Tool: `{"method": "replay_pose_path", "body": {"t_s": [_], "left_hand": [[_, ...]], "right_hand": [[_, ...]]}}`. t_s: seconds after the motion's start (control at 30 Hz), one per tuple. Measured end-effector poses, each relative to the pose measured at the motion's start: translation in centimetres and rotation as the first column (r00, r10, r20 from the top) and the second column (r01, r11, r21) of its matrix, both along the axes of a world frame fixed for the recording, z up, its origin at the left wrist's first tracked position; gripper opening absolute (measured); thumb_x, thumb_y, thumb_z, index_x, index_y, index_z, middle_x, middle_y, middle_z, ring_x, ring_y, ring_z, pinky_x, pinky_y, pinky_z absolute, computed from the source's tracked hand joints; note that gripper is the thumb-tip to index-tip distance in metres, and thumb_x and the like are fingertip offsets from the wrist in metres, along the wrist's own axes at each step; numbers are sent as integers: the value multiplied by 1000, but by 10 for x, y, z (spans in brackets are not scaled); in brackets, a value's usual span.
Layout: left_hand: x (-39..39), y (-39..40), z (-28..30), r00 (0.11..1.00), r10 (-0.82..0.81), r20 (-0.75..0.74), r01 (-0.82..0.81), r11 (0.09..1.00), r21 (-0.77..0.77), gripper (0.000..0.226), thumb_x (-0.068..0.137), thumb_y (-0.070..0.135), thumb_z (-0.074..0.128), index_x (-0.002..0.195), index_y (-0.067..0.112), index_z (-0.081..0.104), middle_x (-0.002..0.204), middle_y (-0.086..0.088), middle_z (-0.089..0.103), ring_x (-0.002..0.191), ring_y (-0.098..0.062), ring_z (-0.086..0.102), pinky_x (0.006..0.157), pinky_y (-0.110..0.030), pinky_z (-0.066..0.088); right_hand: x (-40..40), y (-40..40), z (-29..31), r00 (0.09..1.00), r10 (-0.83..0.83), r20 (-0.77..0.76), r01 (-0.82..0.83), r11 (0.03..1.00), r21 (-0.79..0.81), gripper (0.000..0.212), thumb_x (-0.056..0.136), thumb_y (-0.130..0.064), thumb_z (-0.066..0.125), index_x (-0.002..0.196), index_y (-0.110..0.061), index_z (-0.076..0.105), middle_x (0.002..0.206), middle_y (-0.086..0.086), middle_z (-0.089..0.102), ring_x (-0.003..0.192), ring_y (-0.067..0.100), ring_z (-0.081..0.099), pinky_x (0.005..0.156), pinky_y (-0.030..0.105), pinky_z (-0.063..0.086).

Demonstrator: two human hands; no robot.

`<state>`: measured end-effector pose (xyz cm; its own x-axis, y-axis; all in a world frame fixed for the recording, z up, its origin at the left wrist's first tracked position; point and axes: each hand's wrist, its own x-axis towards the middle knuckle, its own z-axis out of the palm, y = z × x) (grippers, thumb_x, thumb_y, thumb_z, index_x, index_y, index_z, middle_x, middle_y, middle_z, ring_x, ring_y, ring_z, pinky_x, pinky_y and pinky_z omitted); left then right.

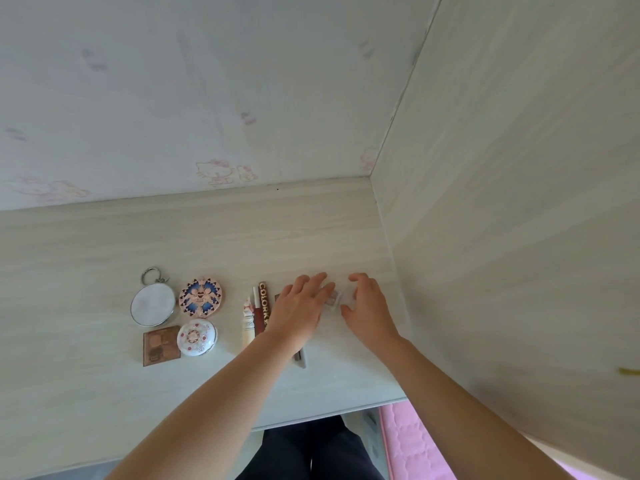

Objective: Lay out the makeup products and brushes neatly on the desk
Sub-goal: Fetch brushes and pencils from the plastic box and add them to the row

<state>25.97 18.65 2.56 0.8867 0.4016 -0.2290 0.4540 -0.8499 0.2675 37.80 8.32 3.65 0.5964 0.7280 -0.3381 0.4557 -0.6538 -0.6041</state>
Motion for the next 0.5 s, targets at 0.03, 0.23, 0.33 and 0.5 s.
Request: {"method": "replay_pose_path", "body": {"t_s": [0.03,0.23,0.33,0.5], "left_hand": [[1,1,0,1000,-8,-3,8,1000,2,55,94,16,48,147,20,32,154,1,27,138,-26,28,106,-36,31],[0,6,1,993,59,98,-58,998,-11,46,66,9,78,111,13,67,103,-3,67,96,-29,63,74,-36,54],[0,6,3,987,97,126,-92,995,-41,45,72,8,72,116,11,64,109,-5,65,102,-30,59,79,-41,53],[-5,7,1,984,131,119,-122,989,-79,48,70,11,75,116,10,64,109,-5,65,104,-31,59,82,-39,51]], "right_hand": [[0,-2,1,1000,6,-17,-7,999,-40,58,81,-6,64,132,-9,38,122,10,46,109,25,49,90,25,40],[-5,-15,3,987,4,-159,-24,992,-123,59,72,-4,59,123,-16,30,113,1,29,108,23,36,84,26,32],[-11,-16,2,987,27,-158,-40,996,-81,55,71,-1,57,113,-20,28,109,1,29,100,21,38,78,24,32],[-22,-9,1,986,44,-162,-38,998,40,62,74,-2,70,114,-26,28,99,-3,39,80,5,45,66,10,36]]}}
